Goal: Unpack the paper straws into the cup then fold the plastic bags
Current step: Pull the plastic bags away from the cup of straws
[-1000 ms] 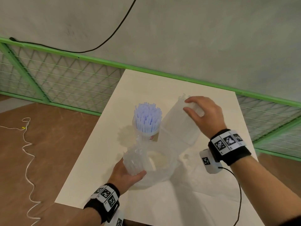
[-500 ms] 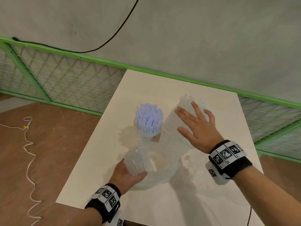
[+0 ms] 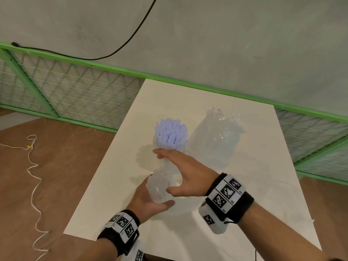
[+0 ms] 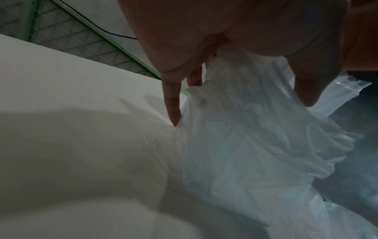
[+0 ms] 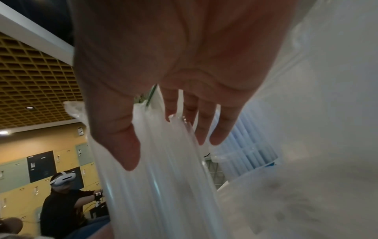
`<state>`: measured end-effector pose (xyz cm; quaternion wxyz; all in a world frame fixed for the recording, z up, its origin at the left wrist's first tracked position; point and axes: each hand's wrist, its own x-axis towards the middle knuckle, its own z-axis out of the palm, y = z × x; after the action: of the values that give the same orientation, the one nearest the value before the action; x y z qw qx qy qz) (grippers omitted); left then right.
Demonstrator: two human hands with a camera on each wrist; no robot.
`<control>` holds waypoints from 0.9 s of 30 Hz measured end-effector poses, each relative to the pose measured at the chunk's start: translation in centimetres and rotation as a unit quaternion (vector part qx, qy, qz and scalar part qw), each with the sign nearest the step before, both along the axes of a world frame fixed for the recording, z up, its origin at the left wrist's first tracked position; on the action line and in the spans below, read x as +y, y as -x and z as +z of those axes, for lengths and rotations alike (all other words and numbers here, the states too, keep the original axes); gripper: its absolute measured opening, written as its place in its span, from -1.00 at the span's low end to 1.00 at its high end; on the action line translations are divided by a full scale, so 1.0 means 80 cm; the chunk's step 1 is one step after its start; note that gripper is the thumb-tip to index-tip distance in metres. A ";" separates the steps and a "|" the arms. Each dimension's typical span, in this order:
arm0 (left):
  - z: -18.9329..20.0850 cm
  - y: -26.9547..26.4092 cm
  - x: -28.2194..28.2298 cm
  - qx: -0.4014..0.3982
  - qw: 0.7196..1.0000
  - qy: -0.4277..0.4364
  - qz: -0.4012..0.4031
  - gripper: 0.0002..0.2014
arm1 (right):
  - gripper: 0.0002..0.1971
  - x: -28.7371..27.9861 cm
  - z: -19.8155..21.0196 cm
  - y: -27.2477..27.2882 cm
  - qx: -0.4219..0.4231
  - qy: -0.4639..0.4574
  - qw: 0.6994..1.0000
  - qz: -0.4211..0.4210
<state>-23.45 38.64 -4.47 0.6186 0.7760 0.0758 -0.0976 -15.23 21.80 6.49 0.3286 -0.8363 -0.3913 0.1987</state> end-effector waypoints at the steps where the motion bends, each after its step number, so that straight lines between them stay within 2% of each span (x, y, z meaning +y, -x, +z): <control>1: 0.002 0.000 0.000 -0.004 1.000 0.002 0.000 -0.30 | -0.09 0.000 -0.002 -0.001 -0.006 -0.007 1.000 -0.004; 5: 0.011 -0.002 0.001 -0.033 0.999 0.002 0.008 -0.19 | -0.36 0.000 -0.012 -0.001 -0.044 -0.062 0.997 -0.024; 11: 0.029 -0.002 -0.001 -0.083 0.996 0.010 0.039 -0.24 | -0.64 -0.001 -0.030 0.014 -0.050 -0.141 0.982 -0.119; 15: 0.042 -0.005 -0.008 -0.105 0.993 0.020 0.053 -0.43 | -0.68 0.004 -0.041 0.027 -0.054 -0.191 0.964 -0.177; 19: 0.049 -0.005 -0.014 -0.076 0.994 0.041 0.073 -0.62 | -0.68 0.012 -0.053 0.040 -0.070 -0.218 0.948 -0.220; 24: 0.045 -0.005 -0.014 -0.041 0.991 0.052 0.114 -0.74 | -0.69 0.014 -0.058 0.048 -0.053 -0.247 0.933 -0.256; 27: 0.048 -0.004 -0.016 -0.039 0.993 0.039 0.109 -0.83 | -0.68 0.014 -0.061 0.050 -0.097 -0.259 0.917 -0.286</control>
<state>-23.10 37.39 -0.67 0.6579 0.7416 0.1314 -0.0023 -19.21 22.92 1.59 0.5374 -0.8131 -0.2032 -0.0941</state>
